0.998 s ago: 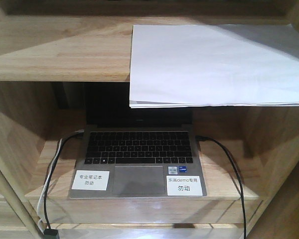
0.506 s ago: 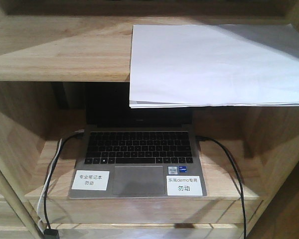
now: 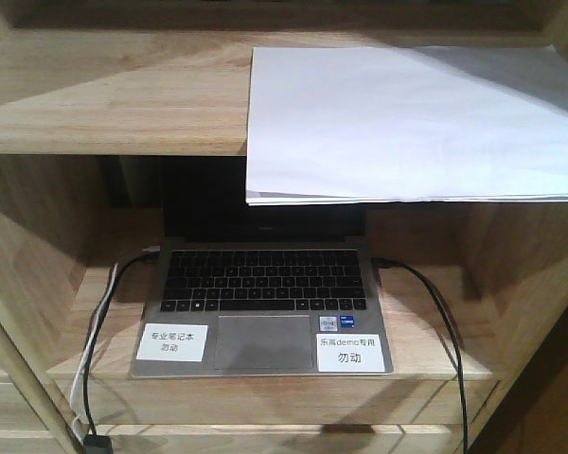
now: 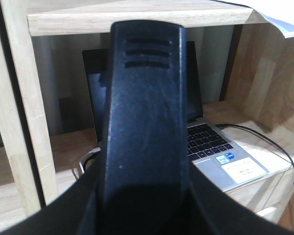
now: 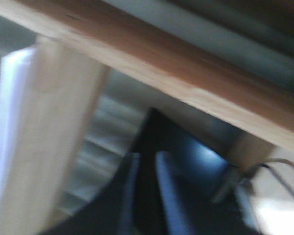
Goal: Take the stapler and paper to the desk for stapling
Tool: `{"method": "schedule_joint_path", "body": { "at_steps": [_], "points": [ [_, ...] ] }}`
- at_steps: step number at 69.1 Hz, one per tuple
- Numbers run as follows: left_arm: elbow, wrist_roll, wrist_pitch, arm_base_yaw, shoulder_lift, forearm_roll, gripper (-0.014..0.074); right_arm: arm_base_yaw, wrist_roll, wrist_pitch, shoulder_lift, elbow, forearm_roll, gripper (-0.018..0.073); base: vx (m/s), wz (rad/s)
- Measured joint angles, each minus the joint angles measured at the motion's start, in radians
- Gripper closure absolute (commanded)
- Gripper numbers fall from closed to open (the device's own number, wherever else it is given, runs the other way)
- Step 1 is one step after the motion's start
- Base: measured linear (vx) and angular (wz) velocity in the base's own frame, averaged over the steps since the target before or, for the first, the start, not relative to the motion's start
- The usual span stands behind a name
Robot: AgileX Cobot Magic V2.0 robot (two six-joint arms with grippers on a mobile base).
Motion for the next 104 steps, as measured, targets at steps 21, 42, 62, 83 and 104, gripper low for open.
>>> {"method": "schedule_joint_path", "body": {
  "at_steps": [21, 42, 62, 83, 104],
  "points": [
    [0.0, 0.0, 0.0, 0.0, 0.0, 0.0, 0.0603, 0.138, 0.06, -0.14, 0.012, -0.001, -0.052, -0.0011, 0.0, 0.0],
    [0.0, 0.001, 0.0, 0.0, 0.0, 0.0, 0.0603, 0.178, 0.102, -0.522, 0.333, -0.097, -0.065, -0.0003, 0.0, 0.0],
    [0.0, 0.001, 0.0, 0.0, 0.0, 0.0, 0.0603, 0.178, 0.134, -0.742, 0.674, -0.186, -0.067, -0.0003, 0.0, 0.0],
    [0.0, 0.001, 0.0, 0.0, 0.0, 0.0, 0.0603, 0.178, 0.133, -0.805, 0.856, -0.285, -0.066, -0.0003, 0.0, 0.0],
    [0.0, 0.001, 0.0, 0.0, 0.0, 0.0, 0.0603, 0.178, 0.133, -0.806, 0.989, -0.374, -0.055, -0.0003, 0.0, 0.0]
  ]
}}
